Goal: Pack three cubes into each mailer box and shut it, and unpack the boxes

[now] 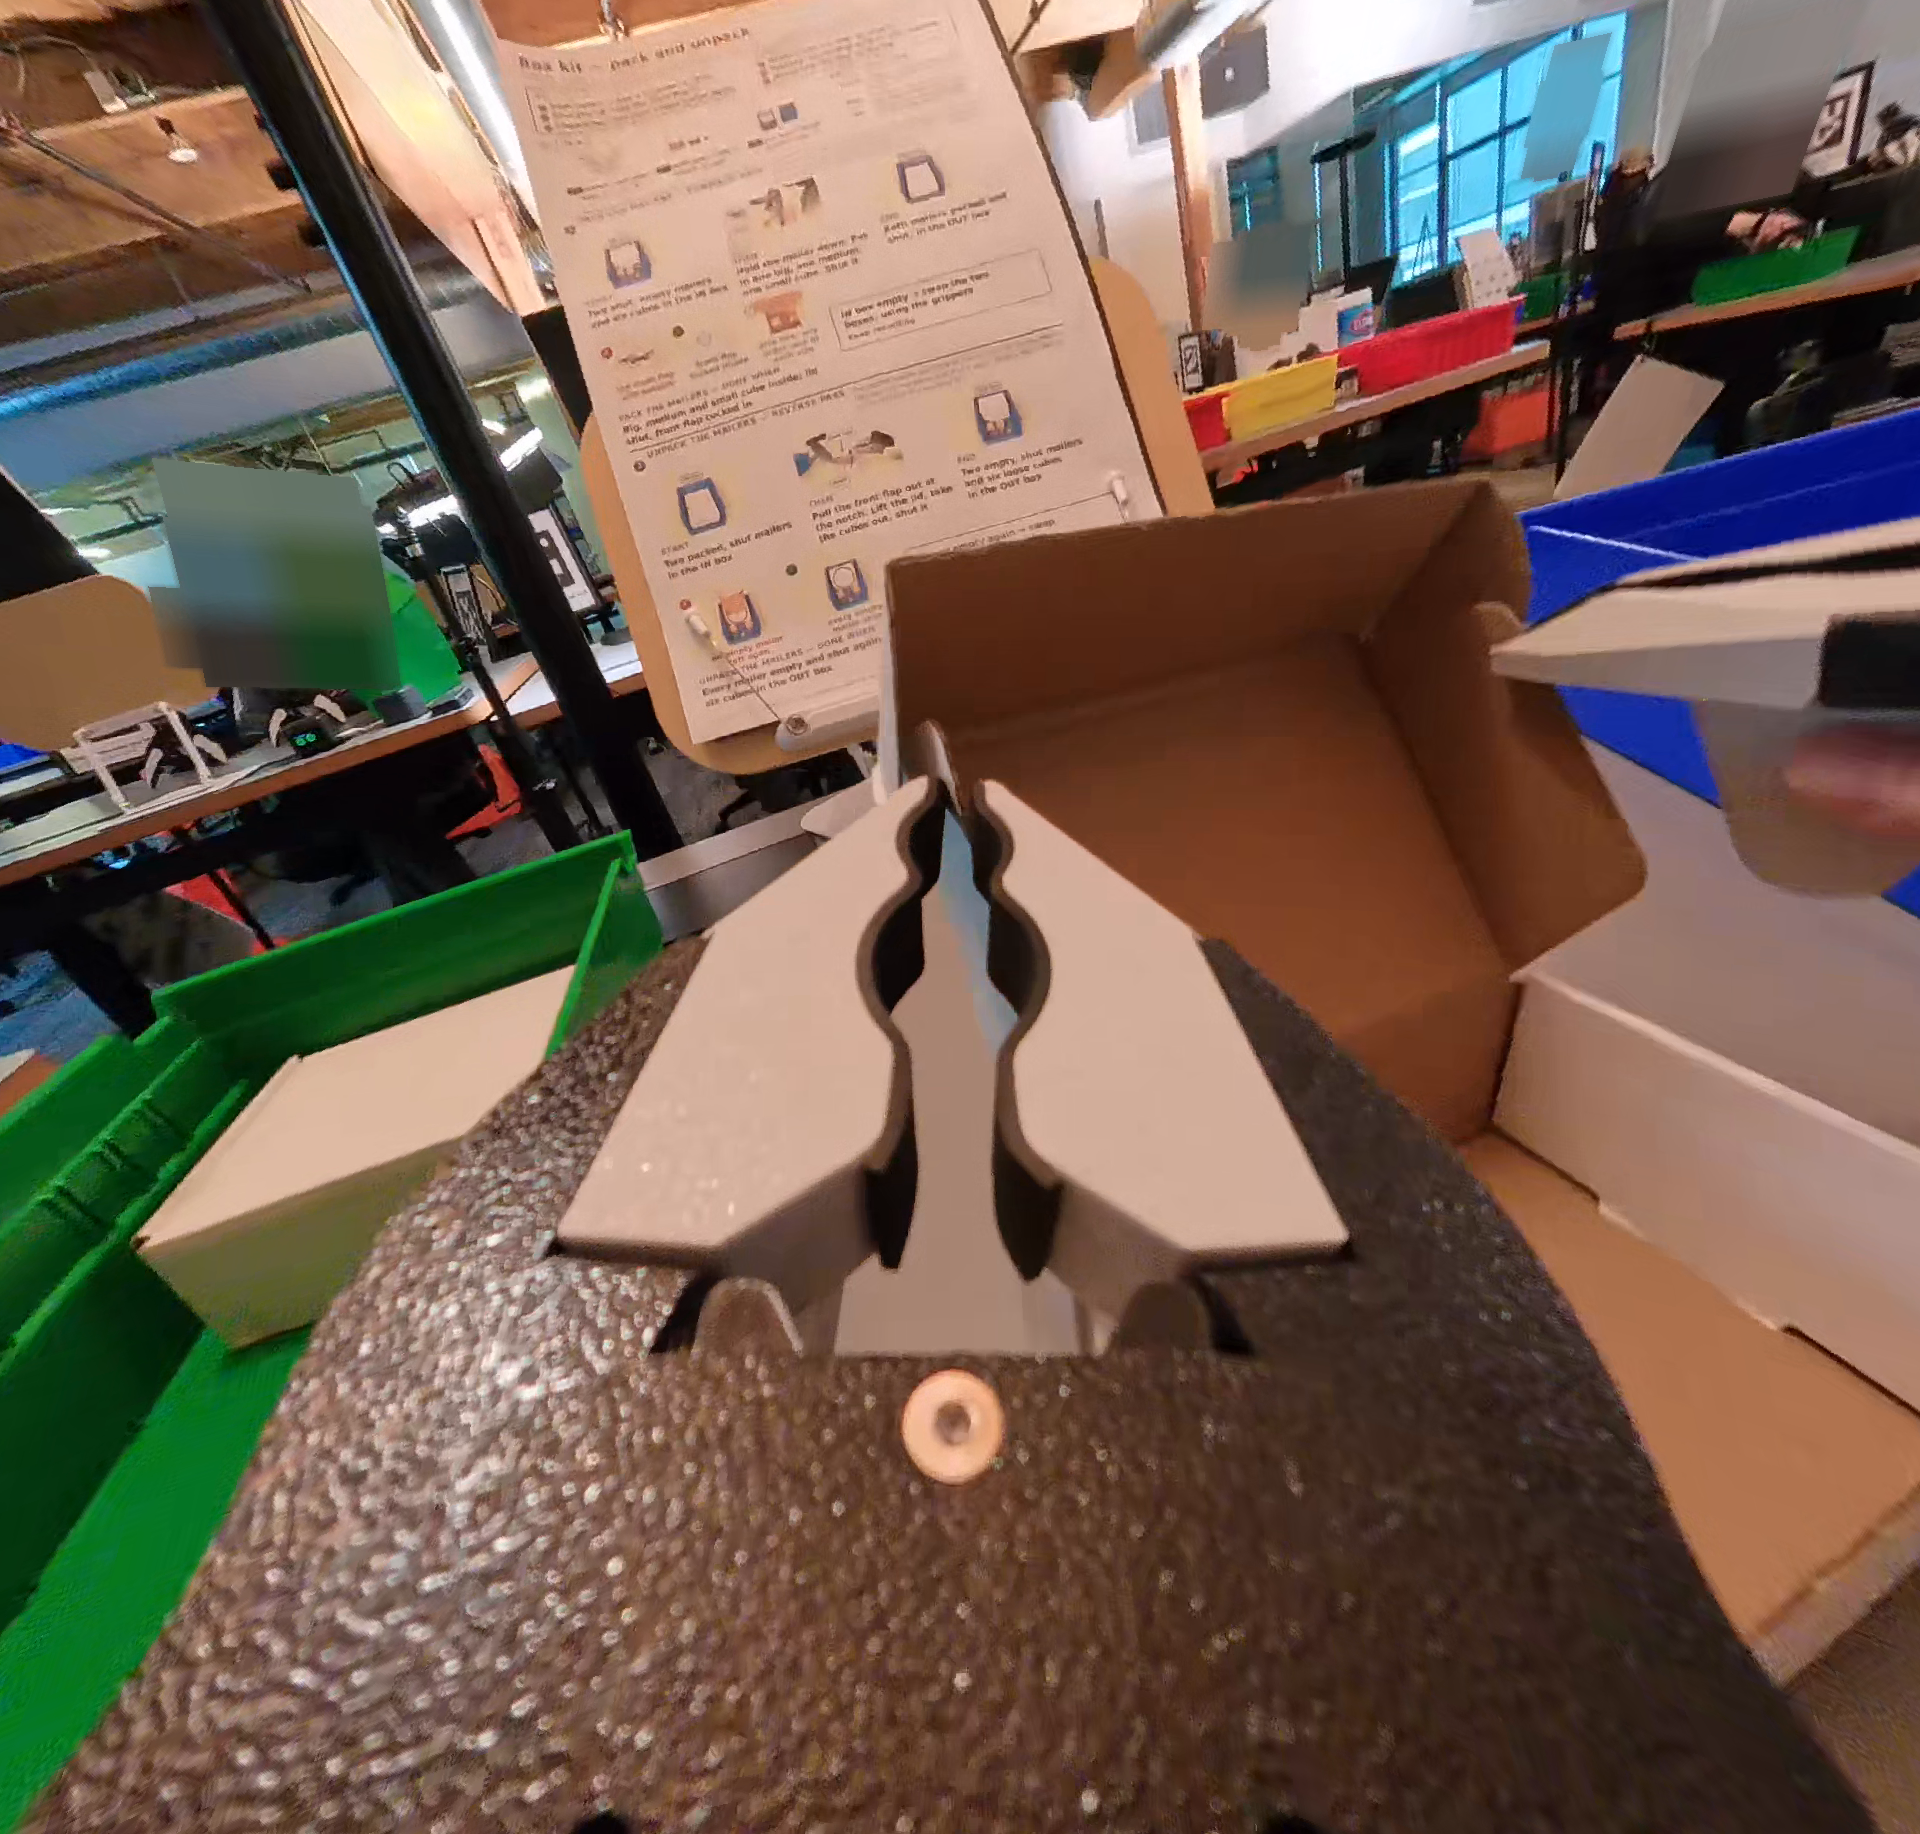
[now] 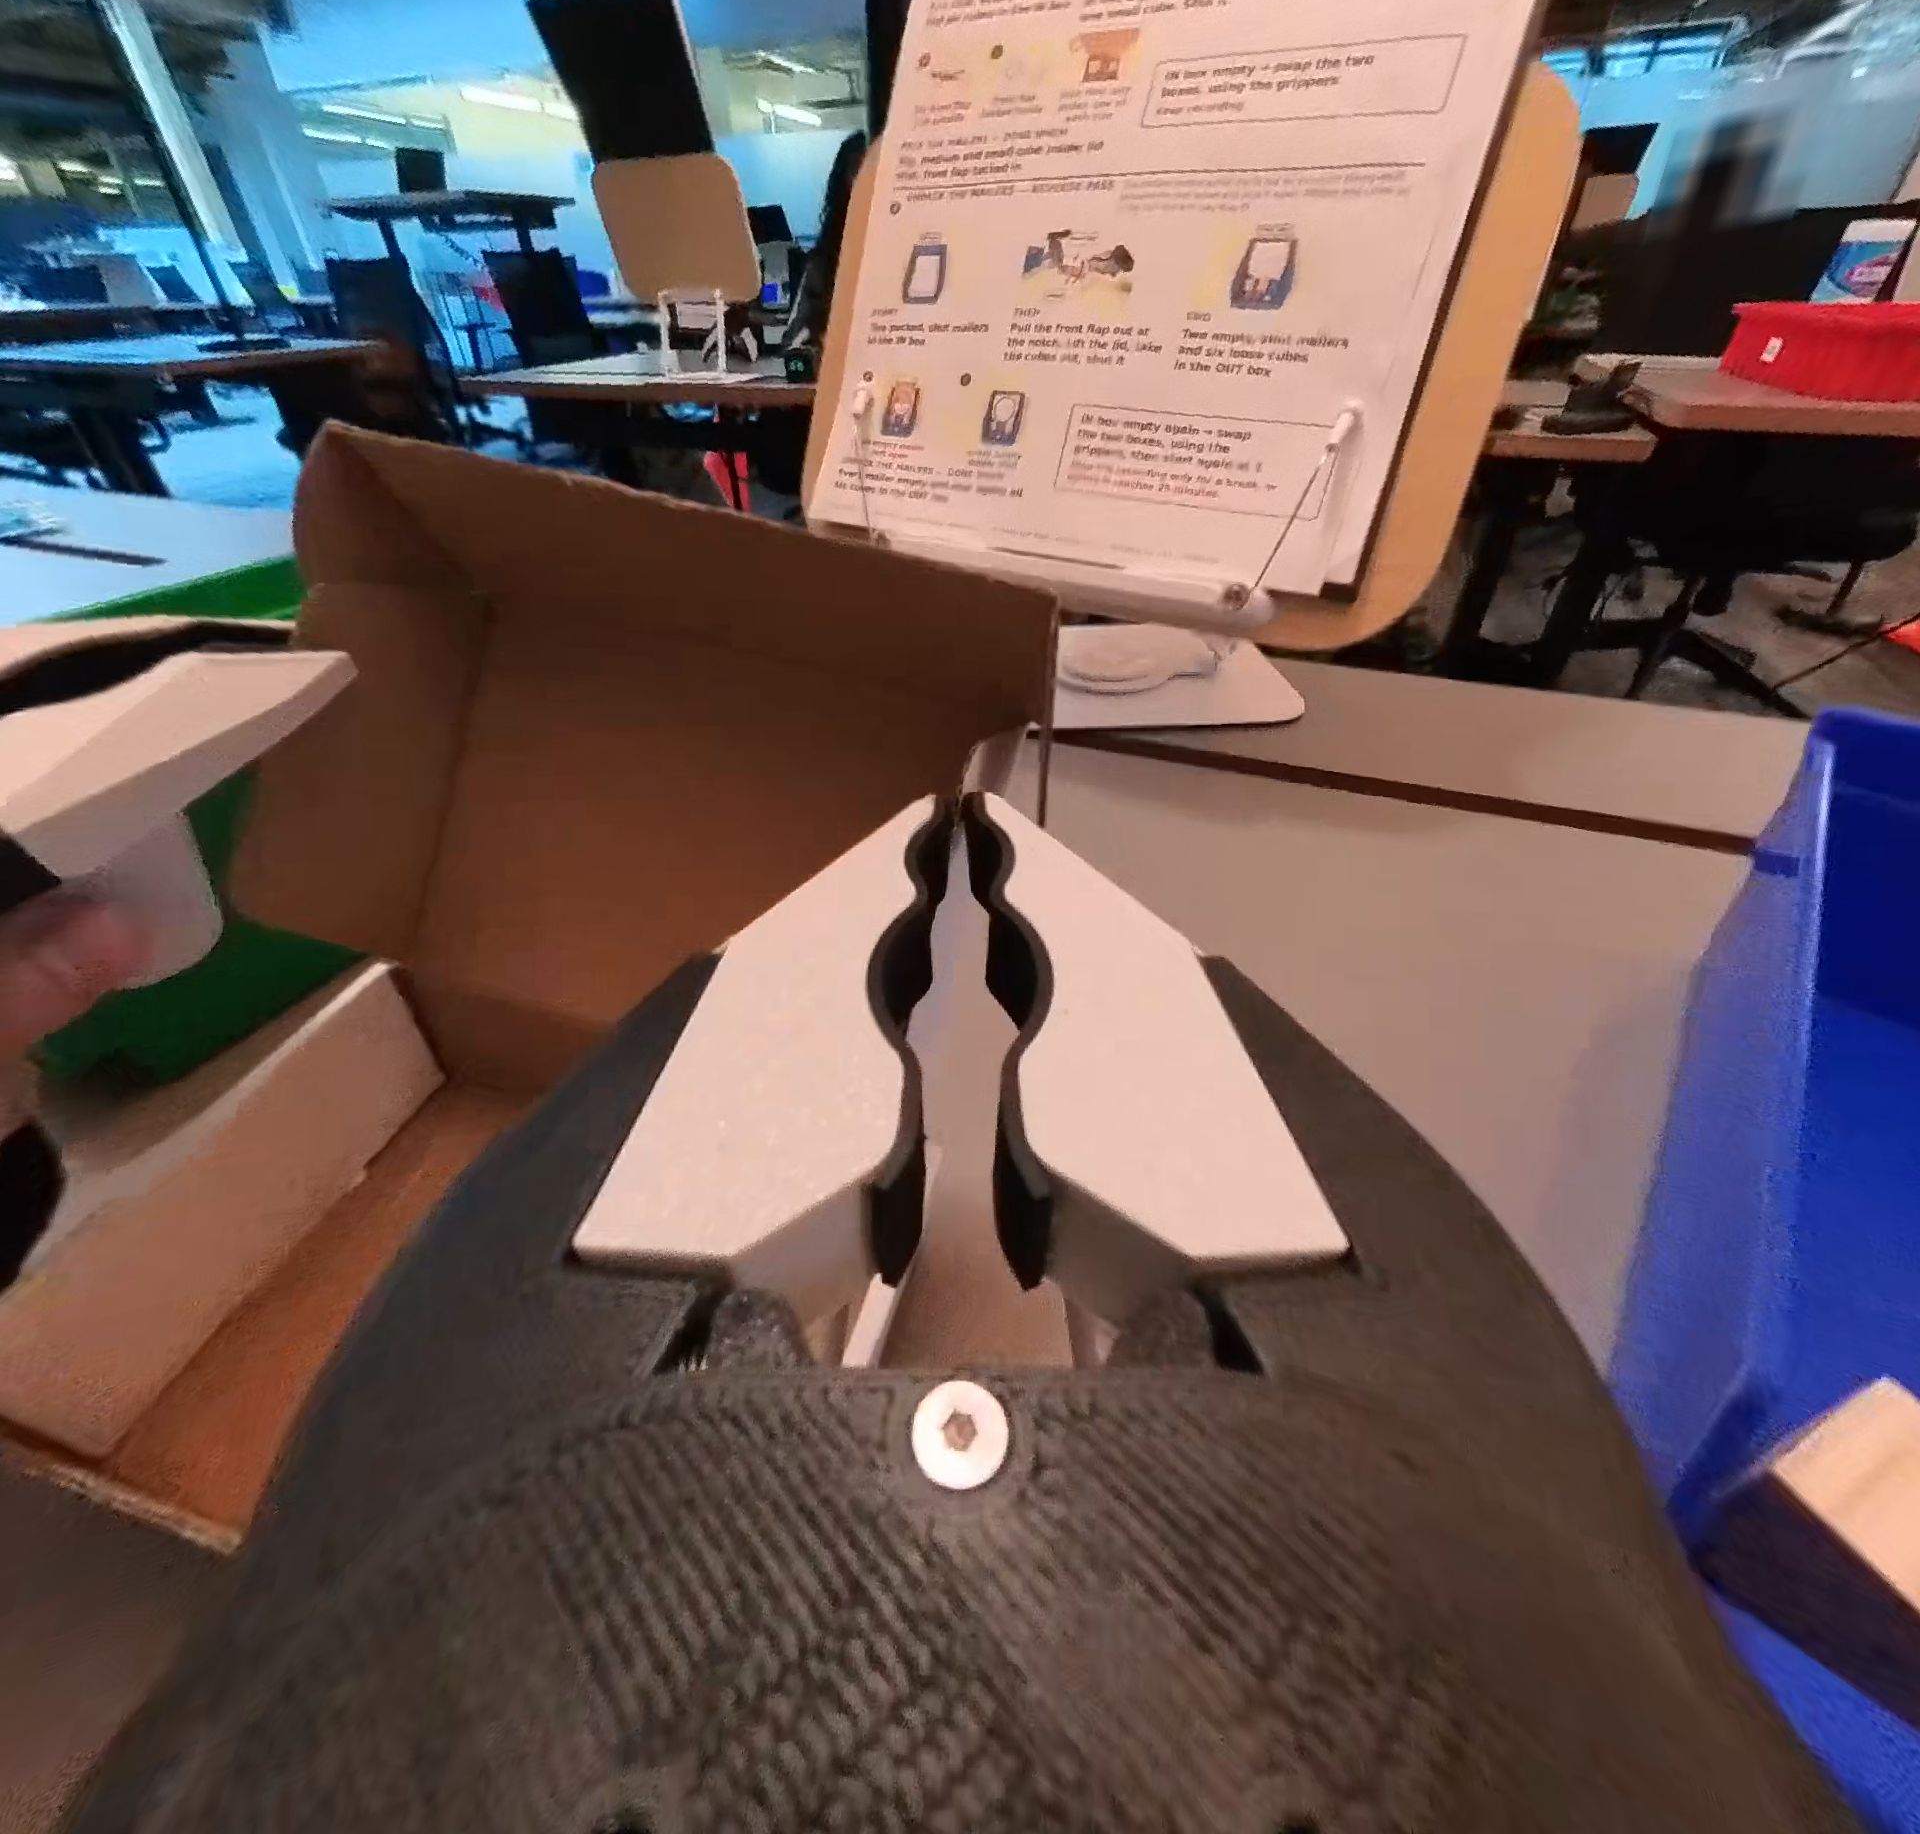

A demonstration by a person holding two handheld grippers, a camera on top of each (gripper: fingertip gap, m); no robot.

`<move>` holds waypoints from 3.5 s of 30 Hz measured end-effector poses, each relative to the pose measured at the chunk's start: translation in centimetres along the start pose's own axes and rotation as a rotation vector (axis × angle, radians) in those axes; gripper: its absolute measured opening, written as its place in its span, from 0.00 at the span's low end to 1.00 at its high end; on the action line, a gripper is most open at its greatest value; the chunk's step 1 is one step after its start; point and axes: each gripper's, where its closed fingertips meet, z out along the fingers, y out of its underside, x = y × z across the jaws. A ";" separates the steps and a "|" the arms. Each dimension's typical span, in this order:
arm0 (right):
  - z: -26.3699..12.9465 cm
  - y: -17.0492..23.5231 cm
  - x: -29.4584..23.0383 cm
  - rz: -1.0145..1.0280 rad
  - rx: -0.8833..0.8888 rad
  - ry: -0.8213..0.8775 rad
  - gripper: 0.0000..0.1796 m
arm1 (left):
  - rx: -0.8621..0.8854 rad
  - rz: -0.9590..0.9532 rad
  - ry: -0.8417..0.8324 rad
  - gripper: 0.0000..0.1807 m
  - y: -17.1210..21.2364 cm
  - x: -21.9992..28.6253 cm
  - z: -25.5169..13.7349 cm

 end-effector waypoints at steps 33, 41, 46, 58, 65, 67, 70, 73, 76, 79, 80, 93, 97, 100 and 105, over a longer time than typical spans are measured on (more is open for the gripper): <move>-14.6 6.9 -3.7 -0.552 -0.136 0.030 0.23 | -0.361 0.409 0.267 0.08 7.2 7.8 -15.6; -12.3 5.0 -6.6 -1.124 0.060 0.094 0.18 | -0.263 0.033 0.409 0.00 0.6 4.7 -15.6; -12.5 3.8 -6.9 -1.275 0.045 0.144 0.00 | -0.264 -0.135 0.499 0.00 -1.3 2.5 -11.9; -12.8 9.2 -7.4 -1.241 -0.138 -0.048 0.01 | -0.645 -0.461 0.634 0.00 7.1 5.6 -6.2; -13.0 10.6 -5.2 -1.037 -0.169 0.001 0.16 | -0.666 -0.356 0.585 0.00 8.7 5.5 -6.2; -12.8 11.1 -4.4 -0.958 -0.202 -0.012 0.17 | -0.676 -0.326 0.587 0.00 8.7 5.6 -6.2; -12.1 11.5 -4.2 -0.975 -0.219 -0.047 0.14 | -0.683 -0.301 0.586 0.00 8.7 5.6 -6.1; -11.9 12.0 -4.0 -1.014 -0.239 -0.042 0.05 | -0.678 -0.295 0.578 0.00 8.8 5.6 -6.1; -12.0 12.6 -4.0 -0.982 -0.269 -0.086 0.05 | -0.675 -0.289 0.570 0.00 8.8 5.6 -6.1; -12.0 12.5 -4.2 -0.897 -0.288 -0.151 0.05 | -0.673 -0.273 0.560 0.00 8.9 5.6 -6.1; -12.0 12.5 -4.3 -0.858 -0.290 -0.175 0.05 | -0.674 -0.275 0.558 0.00 8.9 5.6 -6.1; -11.2 13.9 -4.6 -0.769 -0.368 -0.398 0.05 | -0.681 -0.297 0.550 0.00 9.0 5.4 -5.9; -10.2 13.9 -3.7 -0.907 -0.366 -0.301 0.05 | -0.671 -0.286 0.537 0.00 9.0 5.3 -5.8; -9.5 14.0 -3.1 -1.049 -0.367 -0.240 0.06 | -0.668 -0.277 0.527 0.00 9.0 5.3 -5.8; -11.0 12.9 -2.8 -0.948 -0.369 -0.329 0.22 | -0.659 -0.296 0.530 0.00 9.0 5.3 -5.8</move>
